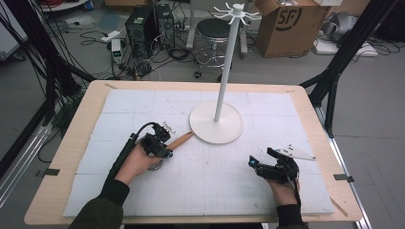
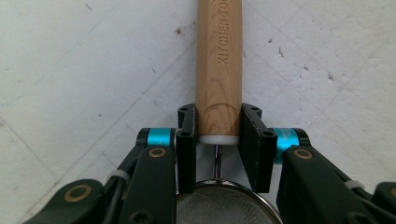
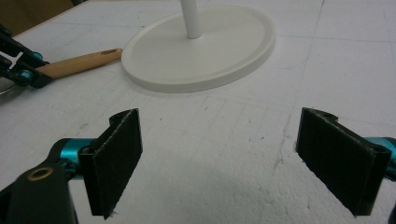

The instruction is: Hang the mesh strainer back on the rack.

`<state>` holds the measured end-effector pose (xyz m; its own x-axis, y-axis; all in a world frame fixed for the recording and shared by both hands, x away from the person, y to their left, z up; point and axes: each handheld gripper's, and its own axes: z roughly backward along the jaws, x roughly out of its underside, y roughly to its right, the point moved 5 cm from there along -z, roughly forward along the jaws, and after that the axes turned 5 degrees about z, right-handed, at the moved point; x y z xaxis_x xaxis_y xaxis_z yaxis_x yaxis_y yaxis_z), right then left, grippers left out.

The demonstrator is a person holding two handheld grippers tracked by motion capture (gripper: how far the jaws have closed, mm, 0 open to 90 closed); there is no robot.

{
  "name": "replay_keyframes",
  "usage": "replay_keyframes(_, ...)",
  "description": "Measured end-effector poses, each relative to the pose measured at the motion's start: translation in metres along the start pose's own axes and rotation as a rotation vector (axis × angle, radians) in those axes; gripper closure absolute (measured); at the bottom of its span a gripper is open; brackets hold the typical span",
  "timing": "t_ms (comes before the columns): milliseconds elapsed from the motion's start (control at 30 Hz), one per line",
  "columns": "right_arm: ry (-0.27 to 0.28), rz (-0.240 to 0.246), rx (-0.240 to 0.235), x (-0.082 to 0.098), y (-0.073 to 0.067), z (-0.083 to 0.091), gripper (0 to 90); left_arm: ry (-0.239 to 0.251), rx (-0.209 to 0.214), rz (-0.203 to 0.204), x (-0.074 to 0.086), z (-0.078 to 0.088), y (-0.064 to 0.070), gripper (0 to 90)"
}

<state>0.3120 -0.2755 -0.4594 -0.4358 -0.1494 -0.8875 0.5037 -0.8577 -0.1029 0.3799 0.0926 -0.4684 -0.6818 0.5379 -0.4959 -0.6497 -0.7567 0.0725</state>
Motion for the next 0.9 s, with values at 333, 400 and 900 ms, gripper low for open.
replay_keyframes(333, 0.003, 0.005, 0.002, 0.000, 0.000, 0.000, 13.8, 0.199, 0.191, 0.169, 0.004, 0.029, -0.016, 69.8)
replay_keyframes(400, 0.002, 0.002, 0.003, 0.000, -0.001, 0.000, 13.8, 0.254, 0.236, 0.197, 0.000, 0.036, -0.015, 69.8)
replay_keyframes(900, -0.001, 0.002, 0.002, 0.001, 0.000, 0.000, 13.8, 0.534, 0.408, 0.324, -0.016, 0.065, -0.015, 69.8)
